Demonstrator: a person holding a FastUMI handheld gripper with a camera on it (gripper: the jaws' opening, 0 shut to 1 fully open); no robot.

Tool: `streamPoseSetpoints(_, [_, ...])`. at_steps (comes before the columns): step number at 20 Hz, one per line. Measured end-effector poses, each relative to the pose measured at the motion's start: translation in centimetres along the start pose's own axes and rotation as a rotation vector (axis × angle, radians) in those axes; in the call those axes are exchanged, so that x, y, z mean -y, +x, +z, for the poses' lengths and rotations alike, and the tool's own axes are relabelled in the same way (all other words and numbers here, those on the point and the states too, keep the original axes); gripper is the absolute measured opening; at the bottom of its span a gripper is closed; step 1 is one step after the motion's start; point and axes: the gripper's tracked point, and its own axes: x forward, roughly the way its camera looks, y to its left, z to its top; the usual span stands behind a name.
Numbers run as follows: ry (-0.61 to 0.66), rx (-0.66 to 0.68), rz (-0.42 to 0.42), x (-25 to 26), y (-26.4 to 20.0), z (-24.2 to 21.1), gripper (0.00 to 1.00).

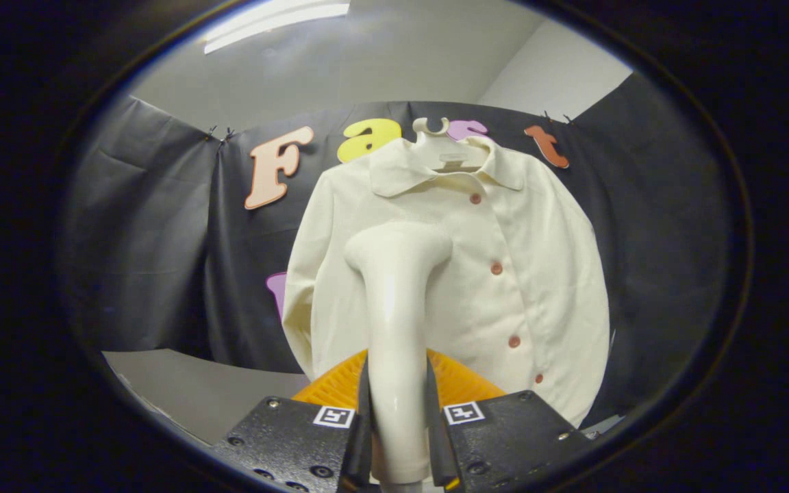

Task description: Iron the clothes twice with a garment steamer, once on the left side and once on the right side.

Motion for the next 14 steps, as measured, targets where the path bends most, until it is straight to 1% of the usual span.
streamPoseSetpoints(8, [0.075, -0.047, 0.014, 1.4, -1.8, -4.7, 0.33])
streamPoseSetpoints(14, [0.101, -0.108, 0.019, 2.7, -4.1, -10.3, 0.33])
